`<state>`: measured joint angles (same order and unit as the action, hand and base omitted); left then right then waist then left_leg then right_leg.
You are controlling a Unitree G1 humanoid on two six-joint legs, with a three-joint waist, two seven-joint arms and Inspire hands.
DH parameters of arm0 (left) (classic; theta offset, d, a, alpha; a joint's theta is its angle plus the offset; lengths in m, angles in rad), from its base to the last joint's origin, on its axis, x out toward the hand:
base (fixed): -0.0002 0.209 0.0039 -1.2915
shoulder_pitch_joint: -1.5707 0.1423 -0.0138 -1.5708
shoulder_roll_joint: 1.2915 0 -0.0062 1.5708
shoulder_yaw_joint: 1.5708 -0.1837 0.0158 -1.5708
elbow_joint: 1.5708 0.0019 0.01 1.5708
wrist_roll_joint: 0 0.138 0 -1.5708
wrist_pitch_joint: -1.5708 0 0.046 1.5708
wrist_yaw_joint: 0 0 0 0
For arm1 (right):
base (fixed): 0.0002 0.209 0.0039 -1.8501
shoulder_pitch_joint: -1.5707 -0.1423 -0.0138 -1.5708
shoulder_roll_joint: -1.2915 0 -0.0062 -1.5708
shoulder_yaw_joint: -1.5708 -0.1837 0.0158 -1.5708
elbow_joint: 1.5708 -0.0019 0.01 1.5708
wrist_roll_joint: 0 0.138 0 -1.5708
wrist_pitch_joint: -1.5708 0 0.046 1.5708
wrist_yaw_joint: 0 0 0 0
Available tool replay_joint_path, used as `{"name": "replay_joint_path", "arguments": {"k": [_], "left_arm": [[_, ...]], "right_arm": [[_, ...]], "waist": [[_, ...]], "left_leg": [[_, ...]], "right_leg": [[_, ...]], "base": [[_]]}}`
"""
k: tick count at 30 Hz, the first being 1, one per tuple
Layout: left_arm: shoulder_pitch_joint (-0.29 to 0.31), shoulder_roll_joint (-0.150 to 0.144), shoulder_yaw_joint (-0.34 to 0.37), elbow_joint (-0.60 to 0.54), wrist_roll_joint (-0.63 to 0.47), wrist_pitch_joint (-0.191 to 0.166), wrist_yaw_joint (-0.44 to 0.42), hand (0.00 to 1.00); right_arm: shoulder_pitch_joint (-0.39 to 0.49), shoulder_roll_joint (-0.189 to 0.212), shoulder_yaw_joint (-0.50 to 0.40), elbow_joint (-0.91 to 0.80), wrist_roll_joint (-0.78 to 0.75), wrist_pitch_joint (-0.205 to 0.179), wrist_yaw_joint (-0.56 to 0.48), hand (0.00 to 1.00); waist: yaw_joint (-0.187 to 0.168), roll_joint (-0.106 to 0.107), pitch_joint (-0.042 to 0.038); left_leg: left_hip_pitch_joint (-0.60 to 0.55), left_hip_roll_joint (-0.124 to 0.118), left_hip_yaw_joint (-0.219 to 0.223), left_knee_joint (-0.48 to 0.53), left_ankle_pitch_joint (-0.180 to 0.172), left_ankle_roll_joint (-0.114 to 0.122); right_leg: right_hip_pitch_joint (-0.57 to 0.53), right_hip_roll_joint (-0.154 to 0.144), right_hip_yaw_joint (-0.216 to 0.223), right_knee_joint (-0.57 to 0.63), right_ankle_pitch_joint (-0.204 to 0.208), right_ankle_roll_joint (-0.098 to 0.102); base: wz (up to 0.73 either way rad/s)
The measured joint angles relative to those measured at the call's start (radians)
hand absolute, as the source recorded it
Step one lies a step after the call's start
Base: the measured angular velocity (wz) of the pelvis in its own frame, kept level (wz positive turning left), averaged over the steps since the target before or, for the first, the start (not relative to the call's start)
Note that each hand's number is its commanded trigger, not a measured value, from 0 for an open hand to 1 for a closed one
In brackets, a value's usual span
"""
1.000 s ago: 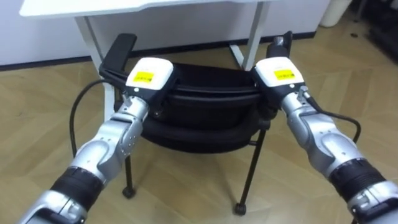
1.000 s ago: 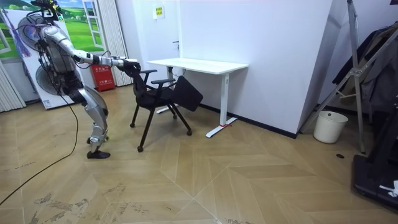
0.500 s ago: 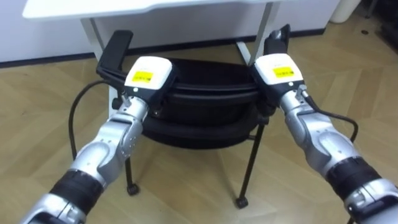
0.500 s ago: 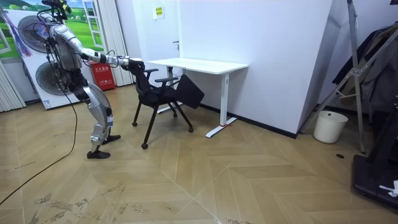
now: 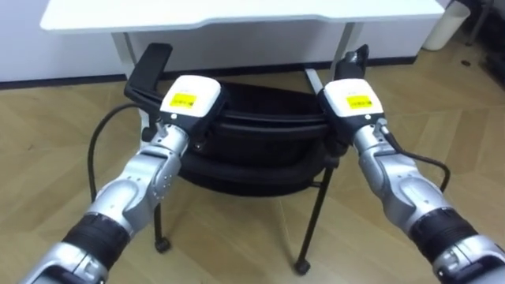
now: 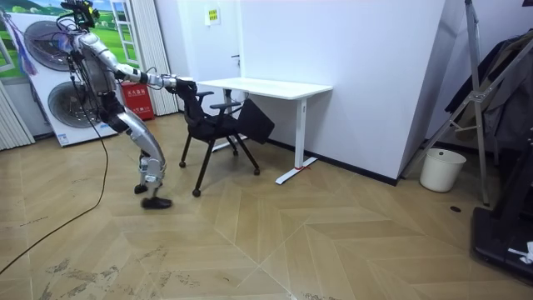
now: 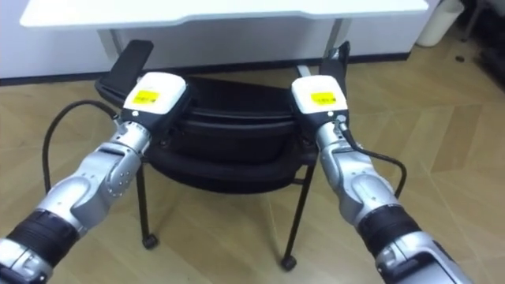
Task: Push chair
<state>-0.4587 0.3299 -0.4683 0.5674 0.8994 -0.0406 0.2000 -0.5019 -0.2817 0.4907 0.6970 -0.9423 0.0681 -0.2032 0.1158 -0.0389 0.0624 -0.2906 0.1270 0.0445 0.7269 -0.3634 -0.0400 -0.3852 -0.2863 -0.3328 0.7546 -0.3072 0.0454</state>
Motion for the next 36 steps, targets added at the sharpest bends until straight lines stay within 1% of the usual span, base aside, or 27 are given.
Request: {"name": "replay_joint_path", "arguments": {"k": [1, 2, 3, 4, 5, 6, 8, 11, 13, 14, 16, 18, 19, 21, 22, 25, 26, 27, 28, 29, 30, 31, 32, 33, 34, 35, 36], "left_arm": [[0.004, 0.004, 0.002, 0.000, -0.002, 0.000, -0.003, 1.00], [0.004, 0.003, 0.004, 0.000, -0.002, 0.002, -0.006, 1.00], [0.004, 0.003, 0.008, -0.006, -0.003, 0.005, -0.010, 1.00], [0.004, 0.002, 0.011, -0.011, -0.003, 0.005, -0.010, 1.00], [0.004, -0.003, 0.016, -0.014, -0.003, 0.008, -0.009, 1.00], [0.004, -0.009, 0.022, -0.014, -0.003, 0.012, -0.007, 1.00], [0.005, -0.010, 0.032, -0.012, -0.014, 0.015, 0.006, 1.00], [0.005, -0.008, 0.033, -0.014, -0.020, 0.019, 0.027, 1.00], [0.005, -0.008, 0.034, -0.015, -0.019, 0.019, 0.032, 1.00], [0.005, -0.008, 0.037, -0.015, -0.017, 0.018, 0.034, 1.00], [0.000, -0.008, 0.031, -0.013, -0.016, 0.019, 0.038, 1.00], [-0.001, -0.007, 0.019, 0.000, -0.016, 0.019, 0.040, 1.00], [0.002, -0.007, 0.012, 0.004, -0.016, 0.019, 0.041, 1.00], [0.022, -0.007, 0.009, 0.002, -0.018, 0.018, 0.055, 1.00], [0.026, -0.008, 0.009, 0.003, -0.022, 0.018, 0.057, 1.00], [0.026, -0.014, 0.009, 0.003, -0.022, 0.020, 0.058, 1.00], [0.027, -0.019, 0.005, 0.003, -0.022, 0.024, 0.061, 1.00], [0.030, -0.025, 0.000, 0.003, -0.022, 0.029, 0.062, 1.00], [0.029, -0.031, -0.005, 0.003, -0.022, 0.032, 0.061, 1.00], [0.029, -0.045, -0.011, 0.003, -0.020, 0.040, 0.058, 1.00], [0.030, -0.054, -0.020, 0.003, -0.019, 0.043, 0.056, 1.00], [0.030, -0.059, -0.025, 0.003, -0.019, 0.043, 0.055, 1.00], [0.033, -0.071, -0.025, 0.002, -0.019, 0.042, 0.054, 1.00], [0.039, -0.074, -0.023, 0.002, -0.019, 0.037, 0.054, 1.00], [0.041, -0.072, -0.021, 0.001, -0.022, 0.036, 0.054, 1.00], [0.041, -0.068, -0.019, -0.002, -0.022, 0.037, 0.054, 1.00], [0.038, -0.057, -0.015, -0.013, -0.015, 0.039, 0.053, 1.00]], "right_arm": [[0.000, 0.009, 0.000, 0.002, -0.001, 0.000, 0.006, 1.00], [0.000, 0.010, -0.002, 0.002, -0.003, 0.000, 0.010, 1.00], [-0.002, 0.012, -0.003, 0.001, 0.001, -0.002, 0.014, 1.00], [-0.008, 0.011, -0.002, 0.002, 0.005, -0.004, 0.015, 1.00], [-0.025, 0.003, 0.001, 0.008, 0.011, -0.009, 0.018, 1.00], [-0.045, 0.000, 0.010, 0.014, 0.008, -0.014, 0.019, 1.00], [-0.077, 0.000, 0.022, 0.030, 0.002, -0.018, 0.022, 1.00], [-0.091, -0.001, 0.026, 0.032, -0.002, -0.025, 0.023, 1.00], [-0.094, -0.002, 0.026, 0.033, -0.006, -0.026, 0.023, 1.00], [-0.093, -0.001, 0.021, 0.030, -0.011, -0.026, 0.025, 1.00], [-0.090, 0.000, 0.015, 0.030, -0.010, -0.024, 0.026, 1.00], [-0.070, 0.002, 0.008, 0.033, -0.006, -0.024, 0.027, 1.00], [-0.062, 0.004, 0.006, 0.034, -0.006, -0.023, 0.027, 1.00], [-0.039, 0.004, 0.004, 0.028, -0.010, -0.025, 0.026, 1.00], [-0.036, 0.002, 0.003, 0.029, -0.010, -0.026, 0.026, 1.00], [-0.037, 0.004, -0.002, 0.032, -0.014, -0.032, 0.023, 1.00], [-0.038, 0.001, -0.003, 0.039, -0.016, -0.034, 0.020, 1.00], [-0.033, 0.000, -0.002, 0.034, -0.009, -0.035, 0.018, 1.00], [-0.027, -0.007, -0.002, 0.029, -0.007, -0.036, 0.016, 1.00], [-0.014, -0.022, -0.003, 0.020, -0.006, -0.038, 0.011, 1.00], [-0.002, -0.038, -0.003, 0.014, -0.007, -0.046, -0.002, 1.00], [0.007, -0.049, -0.003, 0.008, -0.007, -0.047, -0.007, 1.00], [0.014, -0.070, -0.002, -0.008, -0.010, -0.050, -0.012, 1.00], [0.013, -0.070, -0.001, -0.009, -0.012, -0.049, -0.015, 1.00], [0.011, -0.068, -0.002, -0.004, -0.016, -0.048, -0.016, 1.00], [0.011, -0.063, -0.005, -0.001, -0.022, -0.043, -0.022, 1.00], [0.011, -0.056, -0.012, -0.007, -0.026, -0.036, -0.023, 1.00]], "waist": [[-0.003, -0.011, -0.0017], [-0.003, -0.010, -0.0053], [-0.004, -0.008, -0.0119], [0.003, -0.008, -0.0128], [0.013, -0.004, -0.0149], [0.021, 0.004, -0.0136], [0.021, 0.009, -0.0128], [0.021, 0.002, -0.0132], [0.020, 0.001, -0.0123], [0.019, -0.001, -0.0125], [0.010, -0.006, -0.0084], [0.012, -0.006, -0.0044], [0.013, -0.007, -0.0037], [0.010, -0.003, -0.0042], [0.009, -0.001, -0.0062], [0.000, 0.000, -0.0057], [-0.002, 0.005, -0.0035], [-0.004, 0.000, -0.0031], [-0.015, -0.015, -0.0002], [-0.041, -0.022, -0.0023], [-0.037, -0.024, -0.0032], [-0.031, -0.023, -0.0036], [-0.013, 0.001, -0.0135], [0.031, 0.015, -0.0236], [0.039, 0.028, -0.0321], [0.032, 0.017, -0.0342], [0.017, -0.002, -0.0383]], "left_leg": [[0.002, 0.005, -0.016, 0.008, -0.007, -0.021], [0.000, 0.010, -0.025, 0.019, -0.010, -0.031], [-0.005, 0.034, -0.038, 0.026, -0.017, -0.051], [-0.005, 0.042, -0.040, 0.022, -0.017, -0.061], [-0.002, 0.057, -0.045, 0.012, -0.016, -0.076], [0.006, 0.064, -0.047, -0.008, -0.008, -0.093], [0.016, 0.071, -0.047, -0.041, 0.008, -0.108], [0.031, 0.073, -0.062, -0.091, 0.025, -0.125], [0.041, 0.079, -0.067, -0.101, 0.030, -0.125], [0.038, 0.087, -0.058, -0.084, 0.034, -0.120], [0.024, 0.099, -0.052, -0.021, 0.045, -0.103], [0.004, 0.123, -0.049, 0.086, 0.069, -0.064], [0.001, 0.125, -0.050, 0.105, 0.077, -0.051], [-0.002, 0.128, -0.052, 0.142, 0.098, -0.046], [0.001, 0.127, -0.052, 0.143, 0.100, -0.047], [0.002, 0.124, -0.051, 0.151, 0.102, -0.048], [-0.005, 0.124, -0.052, 0.169, 0.110, -0.042], [-0.031, 0.106, -0.052, 0.183, 0.119, -0.028], [-0.043, 0.070, -0.050, 0.173, 0.110, -0.019], [-0.073, -0.005, -0.029, 0.124, 0.099, -0.003], [-0.086, -0.055, 0.018, 0.029, 0.103, -0.001], [-0.092, -0.075, 0.031, -0.030, 0.108, 0.004], [-0.102, -0.100, 0.035, -0.143, 0.132, 0.017], [-0.100, -0.109, 0.033, -0.184, 0.185, 0.041], [-0.093, -0.112, 0.034, -0.185, 0.195, 0.053], [-0.080, -0.120, 0.046, -0.189, 0.199, 0.064], [-0.077, -0.121, 0.078, -0.202, 0.202, 0.076]], "right_leg": [[0.007, 0.008, 0.015, -0.044, 0.036, 0.000], [0.022, 0.018, 0.006, -0.041, 0.039, -0.006], [0.022, 0.046, 0.002, -0.030, 0.039, -0.011], [0.020, 0.055, 0.001, -0.024, 0.039, -0.028], [0.020, 0.072, -0.003, -0.024, 0.040, -0.053], [0.020, 0.083, -0.005, -0.026, 0.038, -0.073], [0.018, 0.095, -0.012, -0.026, 0.029, -0.091], [0.023, 0.098, -0.033, -0.024, 0.002, -0.103], [0.033, 0.101, -0.044, -0.021, -0.014, -0.106], [0.039, 0.102, -0.052, -0.013, -0.029, -0.108], [0.056, 0.102, -0.064, 0.005, -0.054, -0.109], [0.093, 0.119, -0.073, 0.009, -0.082, -0.112], [0.106, 0.119, -0.077, 0.009, -0.089, -0.112], [0.136, 0.116, -0.078, 0.007, -0.104, -0.109], [0.147, 0.116, -0.077, 0.006, -0.109, -0.106], [0.158, 0.126, -0.066, 0.006, -0.112, -0.103], [0.158, 0.142, -0.031, -0.001, -0.113, -0.103], [0.159, 0.160, 0.017, -0.011, -0.111, -0.105], [0.157, 0.165, 0.053, -0.014, -0.111, -0.105], [0.156, 0.173, 0.112, -0.031, -0.111, -0.103], [0.155, 0.190, 0.172, -0.059, -0.099, -0.095], [0.155, 0.204, 0.201, -0.077, -0.086, -0.091], [0.152, 0.230, 0.248, -0.104, -0.067, -0.082], [0.143, 0.240, 0.288, -0.105, -0.059, -0.069], [0.141, 0.240, 0.294, -0.106, -0.057, -0.063], [0.142, 0.233, 0.295, -0.109, -0.059, -0.046], [0.141, 0.219, 0.291, -0.112, -0.060, -0.034]], "base": [[0.55], [0.56], [0.35], [0.19], [0.00], [0.00], [0.04], [0.15], [0.16], [0.22], [0.28], [0.19], [0.14], [0.11], [0.06], [0.10], [0.23], [0.39], [0.70], [0.44], [0.17], [-0.54], [-1.11], [-1.23], [-0.92], [-0.20], [0.04]]}}
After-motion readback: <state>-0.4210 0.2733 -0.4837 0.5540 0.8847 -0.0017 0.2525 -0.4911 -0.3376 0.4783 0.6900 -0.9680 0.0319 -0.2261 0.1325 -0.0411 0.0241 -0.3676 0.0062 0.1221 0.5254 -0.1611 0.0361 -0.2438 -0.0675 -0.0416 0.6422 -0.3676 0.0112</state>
